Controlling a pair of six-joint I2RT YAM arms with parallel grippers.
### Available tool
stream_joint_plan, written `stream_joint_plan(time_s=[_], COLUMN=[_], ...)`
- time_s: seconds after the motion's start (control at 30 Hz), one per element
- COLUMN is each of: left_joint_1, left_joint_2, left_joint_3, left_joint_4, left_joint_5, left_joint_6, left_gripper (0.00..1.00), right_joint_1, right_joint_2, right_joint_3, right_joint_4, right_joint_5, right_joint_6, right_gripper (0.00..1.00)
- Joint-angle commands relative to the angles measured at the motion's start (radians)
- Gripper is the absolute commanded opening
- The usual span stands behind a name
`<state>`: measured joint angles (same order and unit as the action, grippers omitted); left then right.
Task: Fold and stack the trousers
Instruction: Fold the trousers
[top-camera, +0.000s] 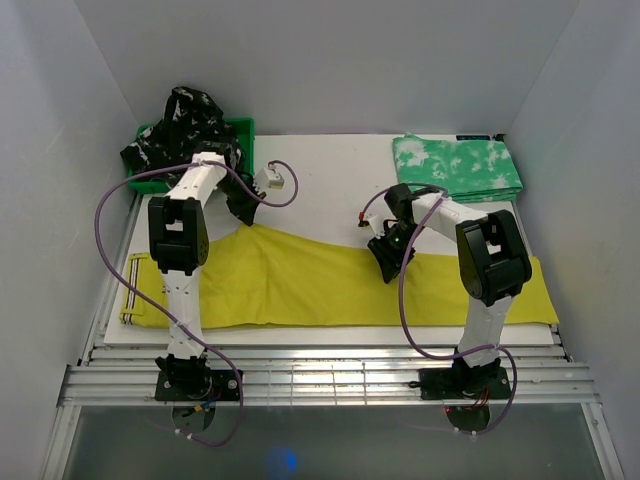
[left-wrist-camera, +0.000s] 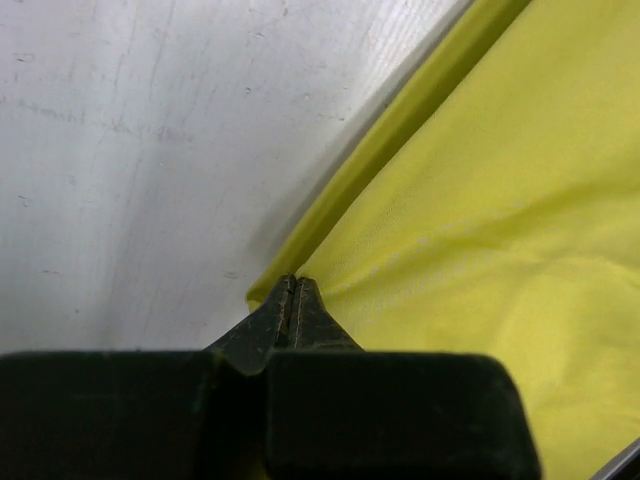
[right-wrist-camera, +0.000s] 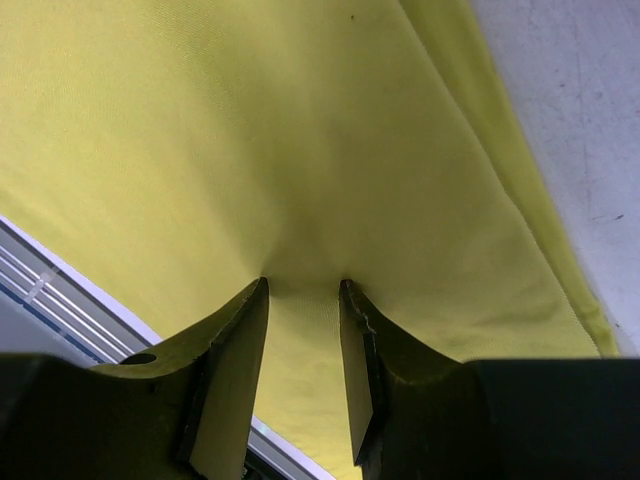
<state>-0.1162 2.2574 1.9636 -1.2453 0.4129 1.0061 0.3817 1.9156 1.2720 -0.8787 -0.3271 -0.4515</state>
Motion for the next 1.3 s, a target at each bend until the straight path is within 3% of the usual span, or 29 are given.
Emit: stream_joint_plan(time_s=[0.0, 0.07, 0.1, 0.13, 0.17, 0.23, 0.27, 0.4, 0.57, 0.7, 0.8, 0.93, 1.13, 1.27], left_joint_1=[0.041, 0.041, 0.041, 0.041, 0.043, 0.053, 0.058, 0.108, 0.194, 0.254, 0.292, 0.339, 0.418, 0.507], left_joint_2=[-0.012, -0.009, -0.007, -0.009, -0.021, -0.039, -0.050, -0.151, -0.329, -0.426, -0.461, -0.431, -0.237, -0.122], left_joint_3=[-0.008, -0.025, -0.025, -0.022, -0.020, 0.006, 0.020, 0.051, -0.119, -0.392, -0.582, -0.712, -0.655, -0.463], left_joint_4=[0.133, 0.145, 0.155, 0.161, 0.168, 0.193, 0.199, 0.182, 0.124, 0.006, 0.012, 0.110, 0.244, 0.280], left_joint_5=[-0.095, -0.100, -0.100, -0.095, -0.079, -0.048, -0.017, 0.110, 0.202, 0.193, 0.143, 0.029, -0.160, -0.253], left_joint_6=[-0.007, -0.021, -0.029, -0.037, -0.061, -0.102, -0.127, -0.317, -0.409, -0.393, -0.383, -0.428, -0.521, -0.529], left_gripper=[0.00, 0.00, 0.08, 0.19, 0.37, 0.49, 0.68, 0.72, 0.76, 0.76, 0.70, 0.65, 0.58, 0.56], right_joint_1=[-0.003, -0.004, -0.004, -0.006, -0.006, -0.007, -0.007, -0.015, -0.033, -0.037, -0.037, -0.037, -0.038, -0.037], right_joint_2=[0.040, 0.034, 0.031, 0.030, 0.026, 0.025, 0.025, -0.015, -0.078, -0.121, -0.106, -0.035, 0.083, 0.164], right_joint_3=[-0.062, -0.065, -0.063, -0.059, -0.053, -0.040, -0.024, 0.001, 0.026, 0.021, 0.017, -0.026, 0.003, 0.081], right_joint_4=[0.020, 0.024, 0.026, 0.024, 0.026, 0.026, 0.026, 0.040, 0.038, 0.006, -0.032, -0.034, 0.055, 0.102], right_joint_5=[0.092, 0.094, 0.094, 0.079, 0.065, 0.024, 0.007, -0.056, -0.145, -0.205, -0.230, -0.160, -0.078, -0.073], right_joint_6=[-0.015, -0.012, -0.010, -0.010, -0.010, -0.013, -0.019, -0.056, -0.099, -0.162, -0.177, -0.161, -0.099, -0.055], right_gripper=[0.41, 0.42, 0.41, 0.41, 0.42, 0.43, 0.43, 0.45, 0.50, 0.75, 0.82, 0.79, 0.73, 0.72])
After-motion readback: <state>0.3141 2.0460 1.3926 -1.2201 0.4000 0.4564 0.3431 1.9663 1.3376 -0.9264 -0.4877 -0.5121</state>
